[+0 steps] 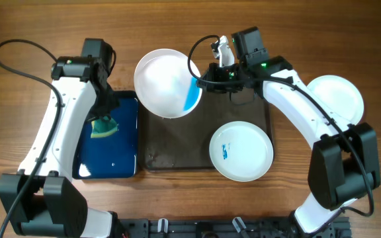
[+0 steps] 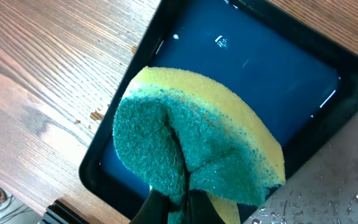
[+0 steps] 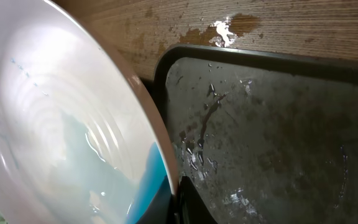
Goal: Clean dirty plates on tray and stack at the side
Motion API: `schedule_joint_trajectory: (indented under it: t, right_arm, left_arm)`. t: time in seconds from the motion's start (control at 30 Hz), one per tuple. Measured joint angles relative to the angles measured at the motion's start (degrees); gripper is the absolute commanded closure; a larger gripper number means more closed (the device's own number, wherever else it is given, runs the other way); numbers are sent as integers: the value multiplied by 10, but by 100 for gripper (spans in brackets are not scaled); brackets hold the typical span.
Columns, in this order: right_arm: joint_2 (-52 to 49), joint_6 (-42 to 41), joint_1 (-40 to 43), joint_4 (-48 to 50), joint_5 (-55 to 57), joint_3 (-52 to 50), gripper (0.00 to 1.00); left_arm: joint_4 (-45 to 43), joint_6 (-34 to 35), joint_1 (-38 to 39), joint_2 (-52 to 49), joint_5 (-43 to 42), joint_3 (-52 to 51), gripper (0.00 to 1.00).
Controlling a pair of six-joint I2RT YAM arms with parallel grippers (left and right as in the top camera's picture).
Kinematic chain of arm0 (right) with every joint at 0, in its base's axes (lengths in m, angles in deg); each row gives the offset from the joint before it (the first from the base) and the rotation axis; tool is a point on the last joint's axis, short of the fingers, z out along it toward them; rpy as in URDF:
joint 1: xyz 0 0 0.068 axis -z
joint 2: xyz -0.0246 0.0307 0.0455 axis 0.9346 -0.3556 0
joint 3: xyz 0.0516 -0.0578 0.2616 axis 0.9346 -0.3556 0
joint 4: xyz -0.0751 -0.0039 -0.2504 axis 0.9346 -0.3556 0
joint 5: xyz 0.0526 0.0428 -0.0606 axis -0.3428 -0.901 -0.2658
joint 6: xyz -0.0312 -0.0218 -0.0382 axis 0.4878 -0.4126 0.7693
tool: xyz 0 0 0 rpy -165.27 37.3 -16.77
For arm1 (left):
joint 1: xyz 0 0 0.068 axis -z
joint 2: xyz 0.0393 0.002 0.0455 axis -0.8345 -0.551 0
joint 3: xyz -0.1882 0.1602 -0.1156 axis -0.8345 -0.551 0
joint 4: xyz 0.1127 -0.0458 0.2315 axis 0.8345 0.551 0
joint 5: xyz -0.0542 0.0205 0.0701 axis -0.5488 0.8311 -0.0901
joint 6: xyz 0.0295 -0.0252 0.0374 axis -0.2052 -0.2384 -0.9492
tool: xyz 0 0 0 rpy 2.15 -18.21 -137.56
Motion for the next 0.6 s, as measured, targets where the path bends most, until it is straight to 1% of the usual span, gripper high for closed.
schedule_joint_trajectory:
  t: [0.23, 0.4, 0.6]
  right_arm:
    - [0, 28, 2, 0, 0, 0, 96]
    - [0, 54, 17, -6, 5, 0, 96]
    - [0, 98, 30, -40, 64, 0, 95]
  left_arm:
    - [0, 0, -2, 0, 0, 0, 96]
    - [-1, 0, -2, 0, -2, 0, 96]
    - [-18, -2, -2, 0, -2, 0, 96]
